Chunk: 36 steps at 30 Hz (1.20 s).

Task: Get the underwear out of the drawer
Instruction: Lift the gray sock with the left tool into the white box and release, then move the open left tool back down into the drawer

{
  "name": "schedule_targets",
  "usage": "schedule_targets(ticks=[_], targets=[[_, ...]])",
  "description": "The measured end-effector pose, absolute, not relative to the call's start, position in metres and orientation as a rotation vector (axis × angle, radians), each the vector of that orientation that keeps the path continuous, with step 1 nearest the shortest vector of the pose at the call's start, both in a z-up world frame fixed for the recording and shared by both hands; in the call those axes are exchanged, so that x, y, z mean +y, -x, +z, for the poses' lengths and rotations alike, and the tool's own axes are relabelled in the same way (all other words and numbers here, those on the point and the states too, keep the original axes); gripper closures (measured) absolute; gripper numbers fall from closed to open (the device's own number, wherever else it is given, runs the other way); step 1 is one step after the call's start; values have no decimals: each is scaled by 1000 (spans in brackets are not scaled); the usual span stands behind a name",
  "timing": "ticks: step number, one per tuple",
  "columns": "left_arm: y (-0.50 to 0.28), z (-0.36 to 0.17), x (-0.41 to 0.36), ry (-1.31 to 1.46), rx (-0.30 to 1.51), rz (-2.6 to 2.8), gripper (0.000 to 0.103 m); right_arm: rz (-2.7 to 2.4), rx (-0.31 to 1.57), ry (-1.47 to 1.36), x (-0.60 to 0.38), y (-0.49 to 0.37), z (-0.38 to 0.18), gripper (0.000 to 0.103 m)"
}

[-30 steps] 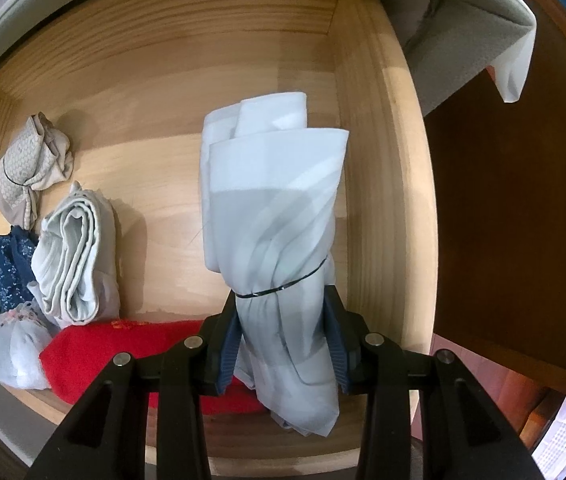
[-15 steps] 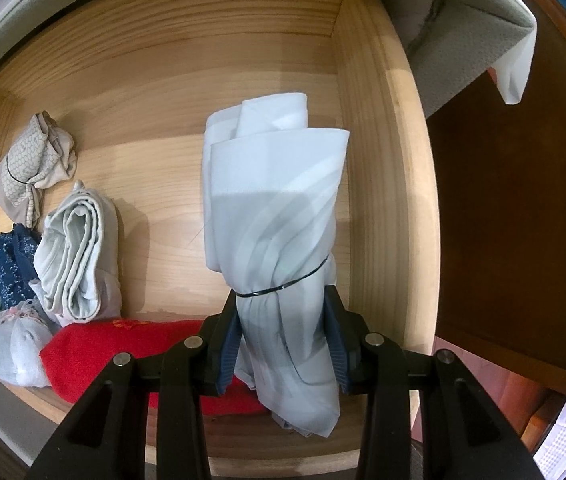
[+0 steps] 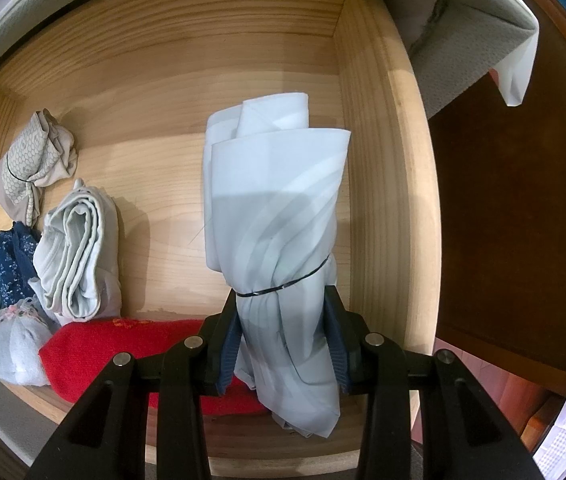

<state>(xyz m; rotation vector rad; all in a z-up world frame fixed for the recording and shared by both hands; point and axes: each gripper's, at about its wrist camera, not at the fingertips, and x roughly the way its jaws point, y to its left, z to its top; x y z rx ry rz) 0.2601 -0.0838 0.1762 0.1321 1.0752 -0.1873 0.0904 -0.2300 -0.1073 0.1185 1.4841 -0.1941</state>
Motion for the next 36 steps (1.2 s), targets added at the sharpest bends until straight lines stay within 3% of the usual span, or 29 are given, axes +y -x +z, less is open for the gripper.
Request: schedule_targets(ticks=[15, 22, 28, 36], targets=[[-195, 232, -52, -170, 940, -214, 67, -201, 1496, -96, -229, -94, -109, 66], [-166, 232, -30, -148, 956, -230, 64, -201, 1492, -97, -228, -93, -110, 66], [-138, 195, -9, -158, 1002, -201, 63, -201, 1492, -99, -226, -92, -110, 66], [-105, 105, 12, -179, 1078, -108, 63, -202, 1473, -99, -232, -88, -105, 69]])
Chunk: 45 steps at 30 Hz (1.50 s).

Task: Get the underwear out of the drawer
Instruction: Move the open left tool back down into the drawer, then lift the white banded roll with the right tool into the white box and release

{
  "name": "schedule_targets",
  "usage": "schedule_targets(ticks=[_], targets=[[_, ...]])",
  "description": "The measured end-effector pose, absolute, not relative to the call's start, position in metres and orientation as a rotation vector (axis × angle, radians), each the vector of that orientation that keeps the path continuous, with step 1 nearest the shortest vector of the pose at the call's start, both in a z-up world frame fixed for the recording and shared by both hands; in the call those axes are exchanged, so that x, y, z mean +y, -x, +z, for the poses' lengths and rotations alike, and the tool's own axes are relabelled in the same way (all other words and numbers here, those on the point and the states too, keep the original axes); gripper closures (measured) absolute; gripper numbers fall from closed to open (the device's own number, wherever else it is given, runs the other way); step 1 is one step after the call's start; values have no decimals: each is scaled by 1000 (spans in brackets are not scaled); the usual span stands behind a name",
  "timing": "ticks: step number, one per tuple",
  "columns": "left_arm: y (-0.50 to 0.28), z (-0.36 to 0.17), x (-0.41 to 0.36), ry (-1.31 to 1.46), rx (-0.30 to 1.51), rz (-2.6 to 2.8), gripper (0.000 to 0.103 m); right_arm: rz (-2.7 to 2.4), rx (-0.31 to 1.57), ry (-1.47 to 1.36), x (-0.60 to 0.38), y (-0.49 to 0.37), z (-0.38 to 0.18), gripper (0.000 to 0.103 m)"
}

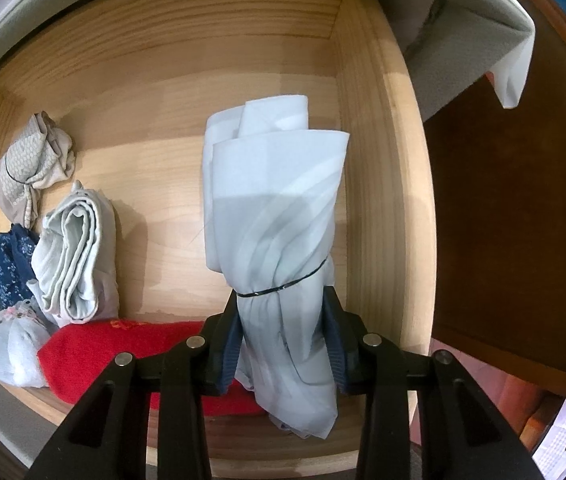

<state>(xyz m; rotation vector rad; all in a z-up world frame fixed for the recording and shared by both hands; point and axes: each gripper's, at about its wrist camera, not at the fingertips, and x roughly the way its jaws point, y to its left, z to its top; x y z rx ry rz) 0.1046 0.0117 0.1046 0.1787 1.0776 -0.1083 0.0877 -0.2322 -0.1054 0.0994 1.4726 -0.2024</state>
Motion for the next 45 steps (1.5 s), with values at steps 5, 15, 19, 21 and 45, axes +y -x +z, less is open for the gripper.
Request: schedule_targets(ticks=[5, 15, 19, 21, 45], targets=[[-92, 57, 20, -158, 1125, -94, 63, -200, 1464, -94, -237, -86, -100, 73], [-81, 15, 35, -121, 1133, -59, 63, -190, 1443, -117, -248, -82, -70, 75], [-79, 19, 37, -84, 1104, -92, 63, -185, 1439, -133, -252, -80, -56, 75], [-79, 18, 38, -69, 1113, -97, 63, -180, 1432, -150, -257, -77, -48, 75], [-73, 22, 42, -45, 1072, -81, 63, -45, 1154, -121, -245, -62, 145, 76]])
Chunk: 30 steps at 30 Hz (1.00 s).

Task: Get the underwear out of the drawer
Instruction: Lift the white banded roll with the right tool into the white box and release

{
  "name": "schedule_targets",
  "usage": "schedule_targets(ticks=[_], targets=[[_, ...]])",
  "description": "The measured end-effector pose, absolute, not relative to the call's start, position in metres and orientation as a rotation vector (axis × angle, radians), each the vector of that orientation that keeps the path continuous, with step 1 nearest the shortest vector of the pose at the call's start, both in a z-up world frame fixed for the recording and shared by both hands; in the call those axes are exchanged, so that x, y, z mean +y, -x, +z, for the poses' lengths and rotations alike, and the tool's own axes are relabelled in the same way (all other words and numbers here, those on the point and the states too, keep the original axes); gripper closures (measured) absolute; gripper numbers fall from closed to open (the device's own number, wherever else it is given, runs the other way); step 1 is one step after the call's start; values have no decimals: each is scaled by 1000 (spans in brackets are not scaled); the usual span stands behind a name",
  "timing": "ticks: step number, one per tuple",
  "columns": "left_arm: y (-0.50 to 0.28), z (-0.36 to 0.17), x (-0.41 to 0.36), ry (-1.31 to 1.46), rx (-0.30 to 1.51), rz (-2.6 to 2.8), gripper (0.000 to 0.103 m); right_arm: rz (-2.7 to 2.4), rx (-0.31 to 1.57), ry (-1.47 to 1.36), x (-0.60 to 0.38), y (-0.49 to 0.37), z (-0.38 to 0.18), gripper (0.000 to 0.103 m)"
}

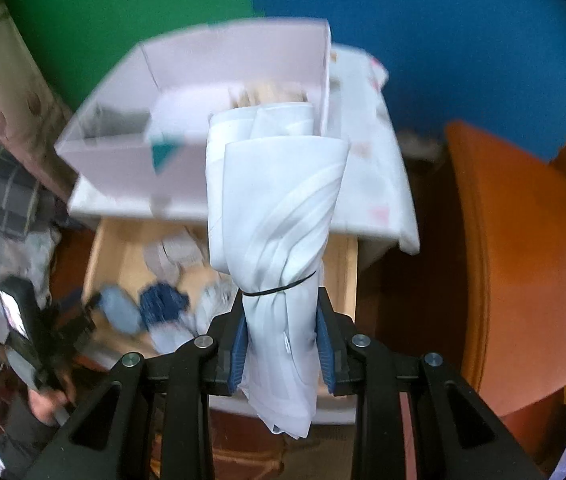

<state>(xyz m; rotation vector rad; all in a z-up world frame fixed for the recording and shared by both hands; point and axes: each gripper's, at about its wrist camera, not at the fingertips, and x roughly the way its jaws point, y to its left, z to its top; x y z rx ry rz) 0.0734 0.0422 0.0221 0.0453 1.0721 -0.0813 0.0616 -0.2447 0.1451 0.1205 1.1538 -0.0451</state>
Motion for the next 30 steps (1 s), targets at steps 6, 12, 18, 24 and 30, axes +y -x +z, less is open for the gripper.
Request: schedule_targets(ticks=[6, 12, 18, 24, 30], targets=[[-74, 22, 45, -36, 1073, -79, 63, -55, 1048, -103, -235, -110, 194, 76], [-74, 22, 50, -16, 1072, -79, 63, -72, 996, -74, -218, -158, 208, 76], [-74, 21, 47, -32, 1067, -71, 63, -106, 1024, -69, -215, -203, 190, 75], [-75, 20, 47, -29, 1070, -67, 63, -143, 1092, -115, -219, -237, 155, 75], [-74, 21, 48, -23, 1069, -74, 63, -148, 1118, -101, -214, -244, 133, 75]])
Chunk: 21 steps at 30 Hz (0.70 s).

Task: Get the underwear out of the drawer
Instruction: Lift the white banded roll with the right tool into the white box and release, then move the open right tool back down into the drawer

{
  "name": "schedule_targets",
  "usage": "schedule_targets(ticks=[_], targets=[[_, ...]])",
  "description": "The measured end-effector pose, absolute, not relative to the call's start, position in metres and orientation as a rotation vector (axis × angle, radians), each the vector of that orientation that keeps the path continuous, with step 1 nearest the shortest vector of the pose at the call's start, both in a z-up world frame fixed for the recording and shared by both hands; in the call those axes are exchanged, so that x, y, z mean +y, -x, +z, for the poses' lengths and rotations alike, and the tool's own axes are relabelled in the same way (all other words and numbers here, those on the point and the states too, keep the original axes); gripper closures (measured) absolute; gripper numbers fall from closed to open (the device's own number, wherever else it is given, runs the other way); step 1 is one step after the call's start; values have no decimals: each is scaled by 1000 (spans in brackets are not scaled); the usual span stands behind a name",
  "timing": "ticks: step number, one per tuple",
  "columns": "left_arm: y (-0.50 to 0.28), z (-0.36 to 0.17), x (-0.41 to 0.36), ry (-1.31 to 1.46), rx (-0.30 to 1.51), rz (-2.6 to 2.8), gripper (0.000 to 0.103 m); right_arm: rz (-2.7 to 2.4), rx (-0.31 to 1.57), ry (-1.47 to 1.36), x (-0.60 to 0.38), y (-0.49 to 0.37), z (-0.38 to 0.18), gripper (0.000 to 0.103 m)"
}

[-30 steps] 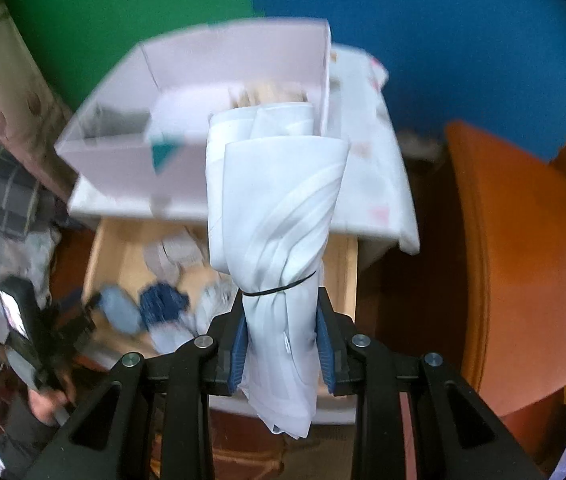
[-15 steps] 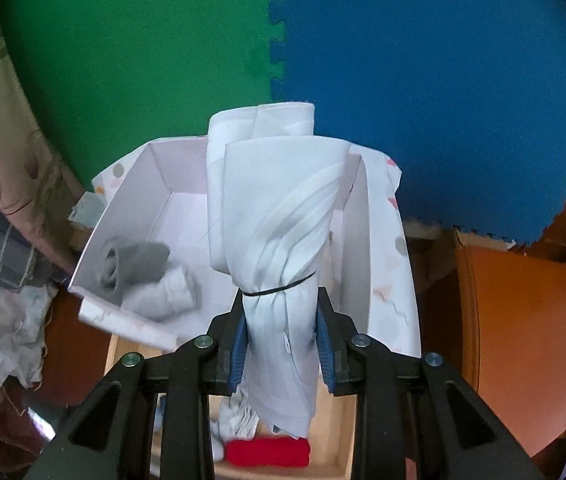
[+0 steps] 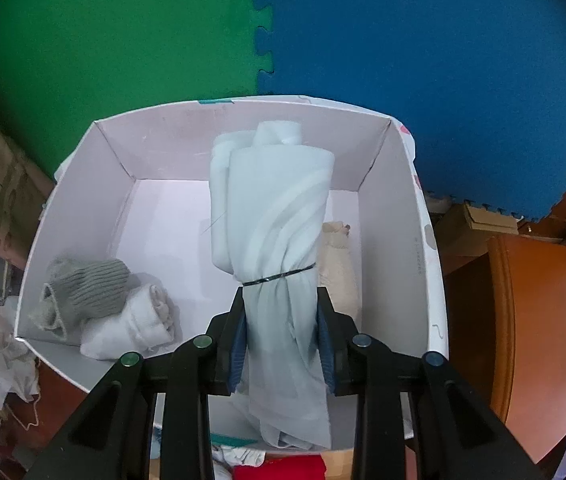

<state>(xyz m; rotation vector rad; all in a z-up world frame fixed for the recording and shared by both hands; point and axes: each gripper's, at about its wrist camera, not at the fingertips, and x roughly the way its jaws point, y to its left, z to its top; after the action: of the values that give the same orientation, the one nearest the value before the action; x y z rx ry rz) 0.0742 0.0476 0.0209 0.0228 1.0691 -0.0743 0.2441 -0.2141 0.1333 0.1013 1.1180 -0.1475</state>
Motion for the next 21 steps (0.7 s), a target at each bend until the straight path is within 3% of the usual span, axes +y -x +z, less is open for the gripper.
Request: schedule_targets(ticks=[3, 6, 21], targets=[[-75, 21, 48, -19, 1070, -74, 63, -142, 1123, -114, -215, -247, 129, 71], [-75, 21, 48, -17, 1071, -71, 63, -125, 1123, -104, -212, -248, 128, 61], [-75, 18, 47, -17, 1081, -73, 63, -79, 1039, -106, -220, -211, 182, 48]])
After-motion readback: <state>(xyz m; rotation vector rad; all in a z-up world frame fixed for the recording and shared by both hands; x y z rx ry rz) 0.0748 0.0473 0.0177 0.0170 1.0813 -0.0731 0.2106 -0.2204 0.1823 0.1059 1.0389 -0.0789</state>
